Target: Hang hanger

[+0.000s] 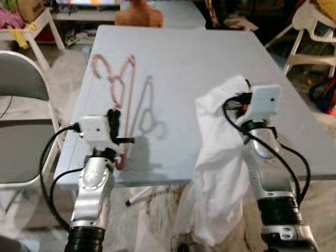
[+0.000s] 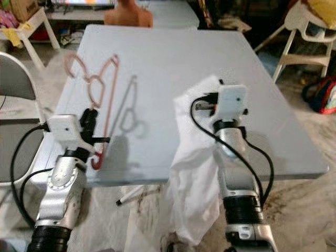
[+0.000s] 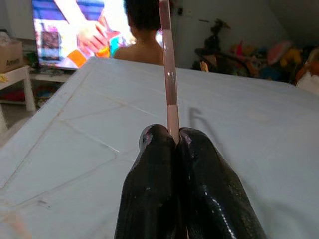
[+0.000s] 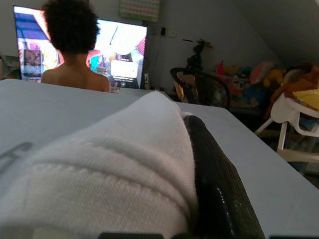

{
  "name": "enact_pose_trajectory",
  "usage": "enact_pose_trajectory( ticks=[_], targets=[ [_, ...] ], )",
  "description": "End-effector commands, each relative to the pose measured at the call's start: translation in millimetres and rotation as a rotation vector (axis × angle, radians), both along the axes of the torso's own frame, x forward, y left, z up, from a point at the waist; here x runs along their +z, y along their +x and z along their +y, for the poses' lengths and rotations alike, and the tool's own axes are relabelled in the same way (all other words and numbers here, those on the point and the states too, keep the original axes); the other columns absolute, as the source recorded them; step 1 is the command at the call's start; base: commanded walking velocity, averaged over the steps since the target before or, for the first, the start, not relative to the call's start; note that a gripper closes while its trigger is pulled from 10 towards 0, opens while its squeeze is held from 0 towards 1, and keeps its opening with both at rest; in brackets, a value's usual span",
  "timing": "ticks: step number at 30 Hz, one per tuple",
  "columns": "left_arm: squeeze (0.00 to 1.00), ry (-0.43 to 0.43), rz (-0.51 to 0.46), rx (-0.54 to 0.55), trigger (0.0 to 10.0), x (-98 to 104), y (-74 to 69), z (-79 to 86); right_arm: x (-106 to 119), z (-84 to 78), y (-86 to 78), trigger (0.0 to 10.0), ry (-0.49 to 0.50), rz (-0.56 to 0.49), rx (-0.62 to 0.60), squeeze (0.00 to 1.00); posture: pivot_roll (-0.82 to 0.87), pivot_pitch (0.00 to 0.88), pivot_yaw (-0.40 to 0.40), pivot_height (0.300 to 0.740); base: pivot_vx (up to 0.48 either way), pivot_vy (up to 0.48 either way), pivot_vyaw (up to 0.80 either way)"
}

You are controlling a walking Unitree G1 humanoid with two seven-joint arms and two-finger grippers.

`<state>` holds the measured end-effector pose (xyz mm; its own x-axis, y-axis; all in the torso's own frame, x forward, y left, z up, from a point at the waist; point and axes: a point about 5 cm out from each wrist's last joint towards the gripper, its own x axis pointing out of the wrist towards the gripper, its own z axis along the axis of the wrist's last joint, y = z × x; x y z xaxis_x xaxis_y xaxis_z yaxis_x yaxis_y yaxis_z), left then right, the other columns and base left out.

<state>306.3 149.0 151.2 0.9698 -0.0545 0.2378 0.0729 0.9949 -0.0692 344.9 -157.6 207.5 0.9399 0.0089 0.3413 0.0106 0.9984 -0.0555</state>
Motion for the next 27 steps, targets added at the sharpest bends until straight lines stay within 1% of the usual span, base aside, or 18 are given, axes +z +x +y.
enact_pose_trajectory(
  ticks=[1, 4, 10, 14, 16, 17, 19, 21, 23, 24, 26, 27],
  targets=[
    [0.00, 0.009, 0.180, 0.036, 10.0, -40, -12.5, 7.3, 9, 4.8, 3.0, 10.0, 0.009, -0.027, 0.024, 0.00, 0.17, 0.192, -0.109, 0.740, 0.000, 0.000, 0.00],
    [0.00, 0.009, 0.190, 0.045, 10.0, -43, -16.1, 8.4, 7, 5.6, 4.1, 10.0, 0.005, -0.015, 0.028, 0.00, 0.18, 0.196, -0.113, 0.740, 0.000, 0.000, 0.00],
    [0.00, 0.011, 0.192, 0.050, 10.0, -43, -18.7, 8.3, 2, 10.1, 6.8, 10.0, 0.002, 0.026, 0.063, 0.00, 0.19, 0.204, -0.118, 0.740, 0.000, 0.000, 0.00],
    [0.00, 0.021, 0.192, 0.050, 10.0, -43, -21.0, 8.2, 3, 10.7, 16.9, 10.0, -0.002, 0.069, 0.118, 0.00, 0.19, 0.212, -0.122, 0.740, 0.000, 0.000, 0.00],
    [0.00, 0.025, 0.200, 0.050, 10.0, -45, -23.2, 8.6, 10, 12.1, 26.7, 10.0, -0.030, 0.080, 0.165, 0.00, 0.19, 0.214, -0.126, 0.740, 0.000, 0.000, 0.00],
    [0.00, 0.026, 0.209, 0.049, 10.0, -48, -25.0, 8.4, 22, 11.9, 36.6, 10.0, -0.054, 0.075, 0.191, 0.00, 0.19, 0.215, -0.132, 0.740, 0.000, 0.000, 0.00],
    [0.00, 0.022, 0.212, 0.049, 10.0, -49, -25.9, 7.6, 36, 12.2, 46.1, 10.0, -0.066, 0.068, 0.208, 0.00, 0.19, 0.216, -0.140, 0.740, 0.000, 0.000, 0.00],
    [0.00, 0.020, 0.214, 0.048, 10.0, -49, -26.4, 6.7, 55, 13.9, 55.3, 10.0, -0.065, 0.050, 0.224, 0.00, 0.19, 0.216, -0.142, 0.740, 0.000, 0.000, 0.00],
    [0.00, 0.014, 0.216, 0.050, 10.0, -49, -26.9, 5.8, 90, 19.3, 65.7, 10.0, -0.050, 0.017, 0.255, 0.00, 0.20, 0.215, -0.146, 0.740, 0.000, 0.000, 0.00],
    [0.00, 0.013, 0.216, 0.051, 10.0, -49, -26.9, 5.6, 104, 21.7, 68.3, 10.0, -0.048, 0.000, 0.263, 0.00, 0.20, 0.215, -0.146, 0.740, 0.000, 0.000, 0.00],
    [0.00, 0.011, 0.216, 0.051, 10.0, -49, -26.9, 5.3, 131, 25.8, 70.9, 10.0, -0.043, -0.038, 0.275, 0.00, 0.20, 0.215, -0.146, 0.740, 0.000, 0.000, 0.00],
    [0.00, 0.011, 0.216, 0.050, 10.0, -49, -26.7, 5.2, 154, 29.0, 70.9, 10.0, -0.040, -0.073, 0.280, 0.00, 0.20, 0.215, -0.144, 0.740, 0.000, 0.000, 0.00]
  ],
)
